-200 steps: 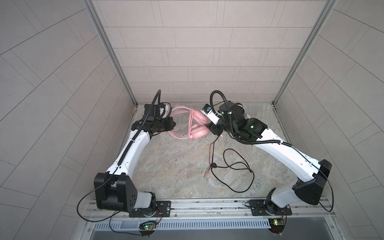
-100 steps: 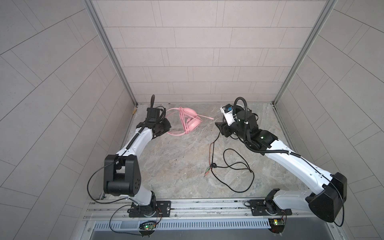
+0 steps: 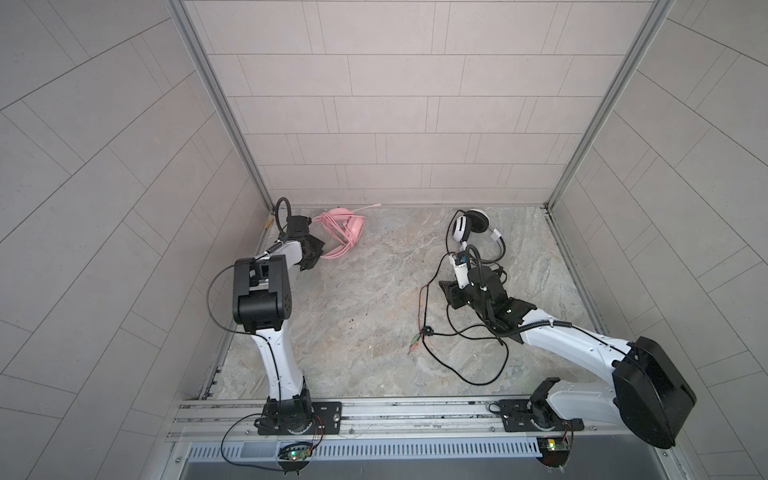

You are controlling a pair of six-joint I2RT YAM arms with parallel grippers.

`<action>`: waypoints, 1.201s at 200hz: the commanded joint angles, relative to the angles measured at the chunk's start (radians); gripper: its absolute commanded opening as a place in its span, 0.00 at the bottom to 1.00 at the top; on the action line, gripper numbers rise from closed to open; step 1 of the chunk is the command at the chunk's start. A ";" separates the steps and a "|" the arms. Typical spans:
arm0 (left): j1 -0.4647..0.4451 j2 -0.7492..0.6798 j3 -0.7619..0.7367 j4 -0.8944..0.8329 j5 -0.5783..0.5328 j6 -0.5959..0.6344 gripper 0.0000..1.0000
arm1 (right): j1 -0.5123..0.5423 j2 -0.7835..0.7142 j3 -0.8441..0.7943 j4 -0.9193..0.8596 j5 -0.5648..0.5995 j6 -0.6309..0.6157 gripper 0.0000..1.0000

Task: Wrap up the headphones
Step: 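Set the wrapped headset on the table with the left gripper while the right arm withdraws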

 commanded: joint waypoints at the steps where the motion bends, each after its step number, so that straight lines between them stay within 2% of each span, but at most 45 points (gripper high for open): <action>1: 0.018 0.042 0.118 0.016 0.002 -0.068 0.00 | 0.002 0.005 -0.042 0.134 0.036 0.042 0.57; 43: 0.018 0.140 0.180 0.019 0.061 -0.087 0.08 | 0.001 0.024 -0.053 0.144 0.068 0.042 0.57; 57: 0.017 0.140 0.162 0.032 0.070 -0.086 0.14 | 0.001 0.027 -0.061 0.156 0.072 0.044 0.57; 73: 0.017 0.125 0.125 0.056 0.081 -0.083 0.27 | 0.000 0.037 -0.063 0.163 0.082 0.043 0.58; 76: 0.019 0.120 0.116 0.065 0.085 -0.083 0.34 | 0.001 0.041 -0.064 0.163 0.086 0.043 0.57; 83: 0.019 0.106 0.094 0.082 0.089 -0.080 0.41 | 0.001 0.045 -0.063 0.167 0.089 0.043 0.58; 93: 0.017 0.080 0.069 0.085 0.086 -0.064 0.60 | 0.001 0.054 -0.063 0.172 0.092 0.044 0.57; 115: 0.019 0.000 -0.029 0.092 0.077 -0.031 0.84 | 0.001 0.080 -0.061 0.184 0.095 0.041 0.57; 141: 0.026 -0.123 -0.181 0.126 0.057 0.004 0.92 | 0.000 0.110 -0.058 0.194 0.115 0.034 0.57; 166: 0.038 -0.235 -0.265 0.092 0.043 0.067 1.00 | 0.000 0.131 -0.062 0.215 0.127 0.031 0.57; 185: 0.039 -0.305 -0.273 0.037 0.044 0.116 1.00 | 0.000 0.154 -0.051 0.216 0.136 0.025 0.57; 202: 0.039 -0.357 -0.270 0.002 0.100 0.160 1.00 | -0.001 0.168 -0.046 0.223 0.153 0.023 0.57; 240: 0.015 -0.493 -0.228 -0.186 0.082 0.334 1.00 | -0.020 0.177 -0.032 0.200 0.175 0.038 0.57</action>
